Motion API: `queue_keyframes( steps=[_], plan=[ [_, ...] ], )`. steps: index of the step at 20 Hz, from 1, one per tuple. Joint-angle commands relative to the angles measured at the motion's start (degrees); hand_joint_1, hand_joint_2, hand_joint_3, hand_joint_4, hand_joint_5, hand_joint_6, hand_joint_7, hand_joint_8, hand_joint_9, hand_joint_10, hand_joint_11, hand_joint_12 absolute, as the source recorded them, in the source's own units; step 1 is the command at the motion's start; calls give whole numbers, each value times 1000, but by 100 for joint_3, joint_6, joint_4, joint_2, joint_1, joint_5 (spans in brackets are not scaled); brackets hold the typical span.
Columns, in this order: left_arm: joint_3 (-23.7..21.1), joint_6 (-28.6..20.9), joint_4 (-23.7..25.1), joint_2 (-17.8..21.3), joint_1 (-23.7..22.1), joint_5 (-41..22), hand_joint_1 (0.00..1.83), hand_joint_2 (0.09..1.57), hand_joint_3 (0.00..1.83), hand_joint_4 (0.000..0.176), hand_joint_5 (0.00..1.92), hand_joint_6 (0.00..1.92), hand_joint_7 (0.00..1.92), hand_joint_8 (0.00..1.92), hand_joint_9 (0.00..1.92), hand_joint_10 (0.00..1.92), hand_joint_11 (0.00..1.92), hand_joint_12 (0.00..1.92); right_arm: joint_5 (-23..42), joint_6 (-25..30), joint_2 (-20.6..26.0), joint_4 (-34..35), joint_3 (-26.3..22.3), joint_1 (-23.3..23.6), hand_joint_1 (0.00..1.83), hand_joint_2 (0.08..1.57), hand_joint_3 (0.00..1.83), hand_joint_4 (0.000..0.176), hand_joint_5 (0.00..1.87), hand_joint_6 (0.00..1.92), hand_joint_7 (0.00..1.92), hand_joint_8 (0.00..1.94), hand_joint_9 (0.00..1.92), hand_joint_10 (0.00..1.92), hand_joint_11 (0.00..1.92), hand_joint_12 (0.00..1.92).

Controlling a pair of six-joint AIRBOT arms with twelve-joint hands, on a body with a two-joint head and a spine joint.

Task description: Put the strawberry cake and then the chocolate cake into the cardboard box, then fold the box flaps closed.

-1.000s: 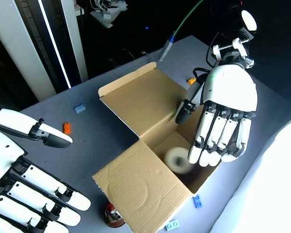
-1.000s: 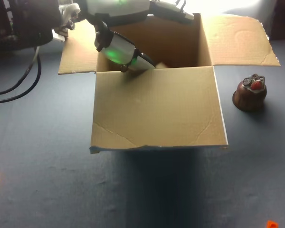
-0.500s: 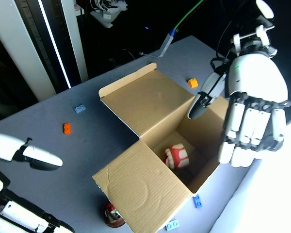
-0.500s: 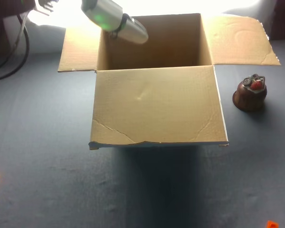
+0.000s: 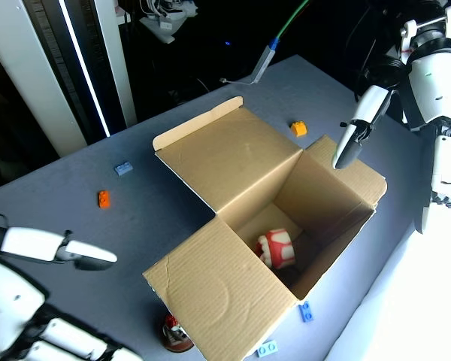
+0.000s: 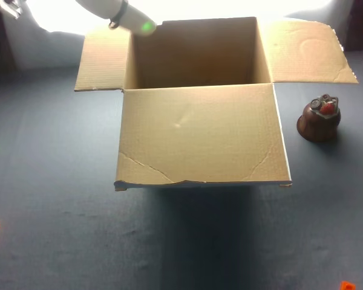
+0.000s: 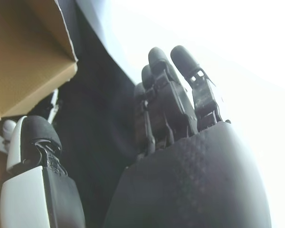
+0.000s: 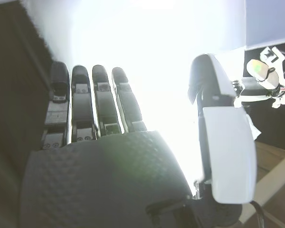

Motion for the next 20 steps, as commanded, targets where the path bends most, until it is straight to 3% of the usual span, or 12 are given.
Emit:
queue_keyframes(
  steps=[1, 2, 5, 7, 10, 14, 20],
  plan=[
    [-33, -316, 112, 102, -152, 241, 689, 968, 0, 26, 349, 0, 478, 0, 581, 3, 134, 1030, 628, 22, 47, 49, 80, 41, 479, 1055, 0, 0, 102, 1, 71, 0, 112, 1, 0, 574],
    [-166, -965, 821, 241, -221, 357, 689, 970, 0, 24, 345, 0, 481, 0, 588, 2, 176, 963, 557, 14, -54, 54, 158, 40, 590, 1020, 0, 0, 105, 3, 98, 7, 133, 10, 0, 647],
    [-314, -2040, 2053, 446, -317, 381, 681, 972, 0, 27, 353, 5, 488, 6, 603, 7, 189, 961, 468, -33, -227, 259, 336, 24, 758, 1018, 0, 0, 117, 8, 118, 12, 160, 20, 0, 663],
    [-393, -2494, 2537, 575, -333, 379, 684, 975, 1, 24, 348, 0, 492, 1, 607, 4, 180, 988, 359, -11, -376, 362, 520, 27, 809, 1033, 0, 0, 129, 10, 125, 5, 162, 17, 0, 671],
    [-440, -2632, 2613, 691, -346, 305, 664, 982, 3, 27, 348, 2, 489, 0, 604, 2, 176, 995, 2, 93, -620, 361, 807, 101, 865, 1027, 0, 0, 136, 12, 120, 1, 156, 13, 0, 681],
    [-630, -2656, 2617, 875, -263, 379, 686, 980, 0, 27, 355, 1, 487, 3, 603, 1, 164, 1050, 2, 83, -1001, 361, 1181, 155, 1047, 1010, 0, 0, 116, 2, 125, 3, 143, 4, 0, 468],
    [-684, -2655, 2805, 921, -240, 445, 687, 989, 2, 23, 344, 1, 477, 0, 599, 0, 174, 1050, -47, 18, -1484, 361, 1678, 281, 989, 1043, 6, 0, 108, 3, 107, 4, 162, 9, 0, 399]
  ],
)
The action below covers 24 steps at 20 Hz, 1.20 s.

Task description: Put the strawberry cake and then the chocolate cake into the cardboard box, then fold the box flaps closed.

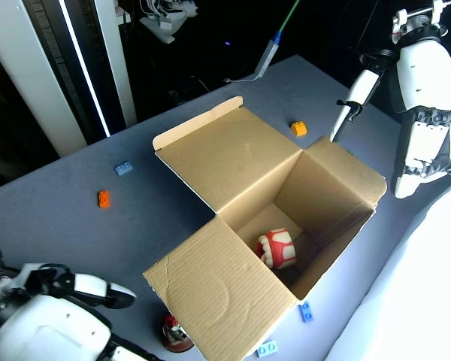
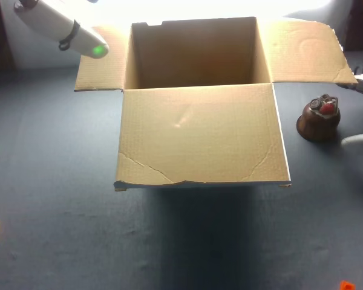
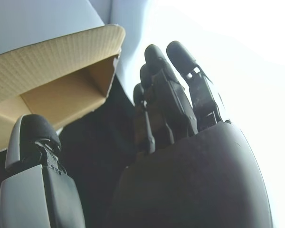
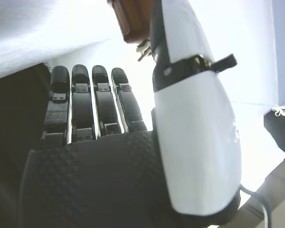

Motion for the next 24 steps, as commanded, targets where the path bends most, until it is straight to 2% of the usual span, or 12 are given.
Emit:
queue_keyframes(
  steps=[1, 3, 5, 9, 11, 12, 17, 19, 23, 24],
  plan=[
    [0, 1, -90, 88, -59, 351, 702, 987, 1, 21, 347, 3, 484, 3, 603, 2, 175, 1047, 561, -20, 45, 7, 67, 77, 999, 1043, 4, 0, 118, 6, 113, 4, 163, 8, 0, 432],
    [-36, 80, 79, 116, -58, 197, 675, 992, 3, 23, 340, 0, 484, 2, 608, 3, 182, 1050, 543, -36, -71, 5, 118, 120, 965, 1045, 3, 0, 116, 3, 127, 4, 172, 9, 0, 518],
    [-89, 256, 386, 139, -96, 128, 687, 987, 1, 24, 354, 5, 490, 3, 611, 4, 182, 1052, 564, -35, -155, 5, 177, 154, 981, 1040, 0, 0, 120, 5, 129, 3, 179, 10, 0, 466],
    [-5, 466, 380, 125, -165, 34, 690, 983, 0, 25, 350, 5, 493, 3, 612, 4, 183, 1049, 594, -28, -302, -35, 320, 172, 978, 1032, 0, 0, 106, 0, 115, 0, 166, 3, 0, 444],
    [117, 739, 64, 93, -208, -101, 693, 981, 0, 25, 352, 5, 490, 1, 606, 1, 176, 1040, 703, 11, -348, -189, 325, 180, 1029, 1026, 0, 0, 111, 2, 114, 0, 166, 3, 0, 325],
    [170, 744, 65, 83, -225, -116, 693, 981, 0, 25, 352, 5, 490, 1, 606, 1, 176, 1040, 715, 17, -369, -195, 333, 198, 1029, 1026, 0, 0, 111, 2, 114, 0, 166, 3, 0, 325],
    [310, 743, 364, 76, -286, -186, 665, 984, 0, 31, 359, 0, 496, 0, 613, 3, 213, 1011, 753, 59, -481, -195, 421, 217, 984, 1050, 3, 0, 106, 2, 121, 2, 180, 6, 0, 402],
    [397, 688, 365, 56, -286, -365, 672, 990, 1, 29, 371, 2, 499, 1, 617, 2, 226, 985, 787, 65, -521, -195, 461, 217, 991, 1037, 0, 0, 120, 6, 130, 3, 159, 2, 0, 502],
    [453, 645, 365, 54, -304, -488, 686, 998, 3, 27, 371, 2, 495, 0, 606, 0, 221, 979, 830, 79, -581, -195, 516, 213, 1020, 1055, 6, 0, 121, 5, 155, 8, 173, 8, 0, 496],
    [464, 625, 359, 57, -322, -461, 672, 1002, 5, 30, 362, 0, 489, 0, 605, 0, 219, 980, 830, 87, -608, -195, 551, 207, 1023, 1051, 3, 0, 149, 15, 203, 18, 200, 18, 0, 605]
  ],
)
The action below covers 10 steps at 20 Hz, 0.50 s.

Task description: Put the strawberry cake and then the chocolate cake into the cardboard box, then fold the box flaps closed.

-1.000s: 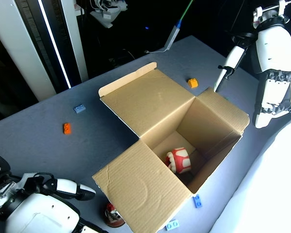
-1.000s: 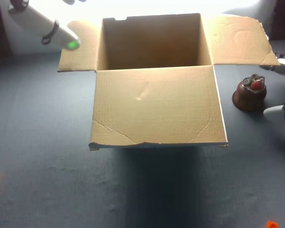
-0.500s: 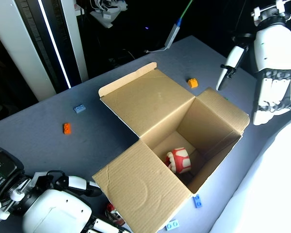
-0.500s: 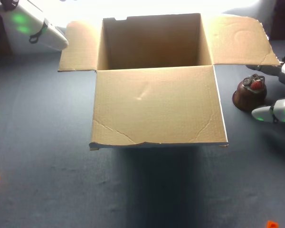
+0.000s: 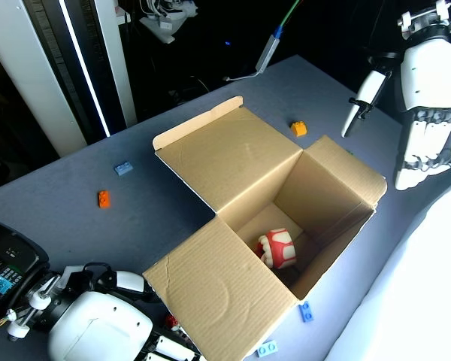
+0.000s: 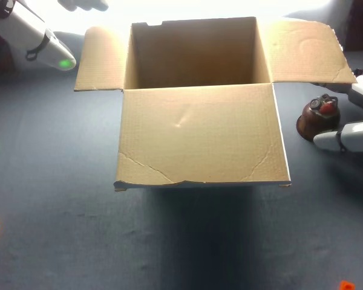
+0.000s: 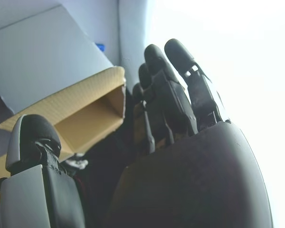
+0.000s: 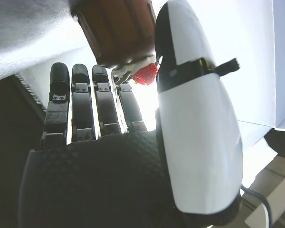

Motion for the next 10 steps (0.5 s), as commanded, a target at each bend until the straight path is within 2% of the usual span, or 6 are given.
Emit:
queue_keyframes(
  steps=[1, 5, 6, 7, 8, 10],
  plan=[
    [70, -65, -169, 38, -97, 401, 652, 1007, 6, 33, 352, 0, 485, 0, 604, 0, 212, 980, 653, 66, 63, 2, 66, 28, 1003, 1062, 6, 0, 176, 23, 241, 21, 216, 22, 0, 684],
    [226, -608, -169, 10, -43, 371, 664, 1006, 0, 28, 353, 3, 475, 1, 598, 1, 179, 1062, 679, 71, 29, 2, 99, -17, 1107, 1072, 1, 0, 584, 180, 675, 81, 500, 333, 0, 1281],
    [229, -608, -169, 12, -43, 360, 663, 1005, 0, 27, 353, 3, 473, 0, 600, 2, 182, 1067, 682, 71, 30, 2, 104, -17, 1135, 1089, 5, 0, 764, 229, 819, 225, 544, 738, 58, 1543],
    [236, -607, -169, 21, -44, 321, 652, 1009, 1, 24, 353, 2, 476, 1, 603, 3, 188, 1070, 706, 78, 31, 2, 108, -14, 1183, 1158, 5, 0, 855, 865, 849, 1101, 551, 1194, 186, 1799],
    [251, -607, -209, 26, -41, 281, 648, 1009, 1, 22, 346, 0, 477, 1, 601, 2, 188, 1070, 708, 81, 31, 2, 108, -13, 1208, 1167, 1, 0, 878, 970, 885, 1287, 603, 1395, 247, 1897],
    [314, -610, -532, 27, 68, 193, 653, 1012, 2, 26, 345, 0, 477, 1, 596, 0, 186, 1068, 709, 81, 33, 2, 108, -13, 1223, 1156, 0, 0, 872, 1023, 959, 1221, 697, 1437, 303, 1920]
  ],
)
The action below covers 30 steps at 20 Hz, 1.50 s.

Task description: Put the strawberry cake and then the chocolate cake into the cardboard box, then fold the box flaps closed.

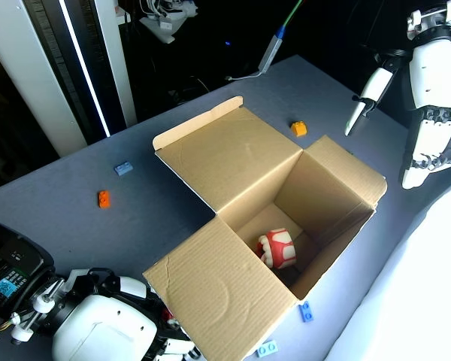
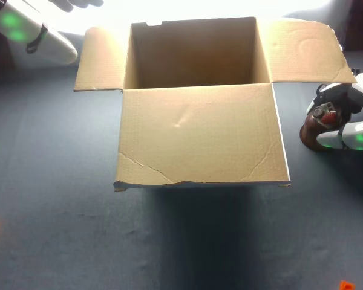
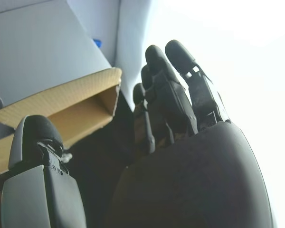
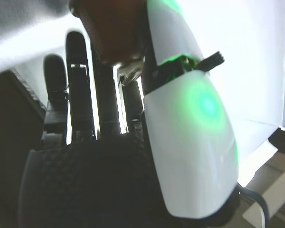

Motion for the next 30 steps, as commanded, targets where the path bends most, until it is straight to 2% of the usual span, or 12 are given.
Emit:
queue_keyframes(
  steps=[1, 2, 4, 5, 7, 11, 13, 16, 18, 21, 26, 30],
  plan=[
    [37, -218, -126, 78, -2, 269, 656, 1008, 0, 29, 351, 3, 480, 2, 598, 1, 186, 1067, 601, 39, 88, -7, 20, 6, 1232, 1149, 0, 0, 870, 1013, 987, 1187, 720, 1431, 308, 1921],
    [38, -451, -112, 99, 56, 269, 651, 1006, 0, 28, 350, 2, 477, 0, 601, 2, 190, 1068, 601, 39, 91, -7, 20, 6, 1335, 1156, 11, 0, 854, 993, 974, 1135, 743, 1518, 313, 1921],
    [44, -825, -167, 144, 245, 307, 672, 1000, 0, 26, 356, 4, 481, 2, 604, 4, 189, 1071, 601, 37, 103, -7, 18, 7, 1362, 1157, 5, 0, 844, 1004, 985, 1107, 757, 1511, 306, 1921],
    [50, -963, -259, 163, 339, 357, 657, 1009, 1, 26, 347, 1, 476, 0, 601, 2, 185, 1070, 600, 37, 121, -7, 17, 8, 1250, 1161, 7, 0, 834, 1063, 962, 1207, 713, 1461, 315, 1921],
    [73, -1022, -543, 190, 519, 430, 659, 1011, 0, 26, 338, 1, 475, 3, 604, 3, 176, 1091, 581, 37, 211, -7, -29, 24, 1215, 1172, 4, 0, 811, 1114, 942, 1242, 691, 1435, 302, 1921],
    [9, -1145, -585, 210, 561, 581, 630, 1016, 1, 26, 331, 0, 473, 2, 604, 3, 164, 1129, 573, -37, 622, -7, -402, 154, 1214, 1181, 1, 0, 806, 1112, 921, 1299, 660, 1530, 287, 1921],
    [-35, -1053, -224, 196, 290, 766, 657, 1008, 0, 25, 329, 0, 473, 2, 605, 3, 165, 1134, 547, -116, 880, 67, -583, 239, 1225, 1169, 0, 0, 841, 1052, 934, 1289, 665, 1543, 290, 1921],
    [-95, -1314, 167, 193, 206, 872, 646, 1018, 1, 20, 326, 5, 477, 2, 610, 5, 169, 1134, 385, -255, 1199, 334, -764, 364, 1221, 1174, 1, 0, 849, 1041, 905, 1340, 628, 1601, 288, 1921],
    [-173, -1715, 440, 207, 164, 961, 650, 1012, 0, 21, 350, 12, 484, 4, 612, 5, 171, 1136, 316, -350, 1467, 349, -957, 452, 1225, 1165, 0, 0, 866, 1020, 926, 1301, 647, 1573, 290, 1921],
    [-305, -2833, 1171, 253, 148, 1106, 676, 1017, 1, 20, 362, 13, 496, 6, 614, 5, 168, 1141, 219, -400, 1788, 336, -1162, 660, 1231, 1158, 0, 0, 895, 966, 924, 1313, 640, 1598, 280, 1921],
    [-574, -4206, 2141, 372, 188, 1218, 679, 1015, 0, 23, 356, 5, 488, 3, 610, 6, 153, 1177, 137, -532, 2380, 3, -1484, 1085, 1222, 1165, 1, 0, 899, 972, 890, 1359, 596, 1631, 291, 1921],
    [-714, -5247, 2609, 455, 311, 1265, 669, 1020, 0, 23, 347, 0, 484, 1, 612, 6, 156, 1173, -150, -511, 2550, -411, -1502, 1736, 1215, 1172, 3, 0, 910, 970, 852, 1401, 551, 1649, 272, 1921]
  ],
)
